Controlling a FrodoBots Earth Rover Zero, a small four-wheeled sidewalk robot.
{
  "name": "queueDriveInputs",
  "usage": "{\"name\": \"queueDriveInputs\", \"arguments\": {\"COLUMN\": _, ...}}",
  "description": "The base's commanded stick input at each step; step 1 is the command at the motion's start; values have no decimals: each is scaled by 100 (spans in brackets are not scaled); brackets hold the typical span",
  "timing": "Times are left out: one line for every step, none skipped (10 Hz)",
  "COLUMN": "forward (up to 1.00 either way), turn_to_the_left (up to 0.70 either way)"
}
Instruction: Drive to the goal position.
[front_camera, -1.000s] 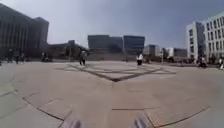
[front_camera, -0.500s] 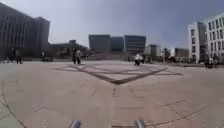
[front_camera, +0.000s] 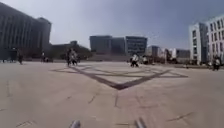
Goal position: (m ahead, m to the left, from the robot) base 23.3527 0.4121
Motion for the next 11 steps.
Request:
{"name": "queueDriveInputs", "arguments": {"forward": 70, "turn_to_the_left": -25}}
{"name": "queueDriveInputs", "arguments": {"forward": 70, "turn_to_the_left": -7}}
{"name": "queueDriveInputs", "arguments": {"forward": 70, "turn_to_the_left": 1}}
{"name": "queueDriveInputs", "arguments": {"forward": 70, "turn_to_the_left": 1}}
{"name": "queueDriveInputs", "arguments": {"forward": 70, "turn_to_the_left": 1}}
{"name": "queueDriveInputs", "arguments": {"forward": 70, "turn_to_the_left": 1}}
{"name": "queueDriveInputs", "arguments": {"forward": 70, "turn_to_the_left": 1}}
{"name": "queueDriveInputs", "arguments": {"forward": 70, "turn_to_the_left": 1}}
{"name": "queueDriveInputs", "arguments": {"forward": 70, "turn_to_the_left": 1}}
{"name": "queueDriveInputs", "arguments": {"forward": 70, "turn_to_the_left": 1}}
{"name": "queueDriveInputs", "arguments": {"forward": 70, "turn_to_the_left": 1}}
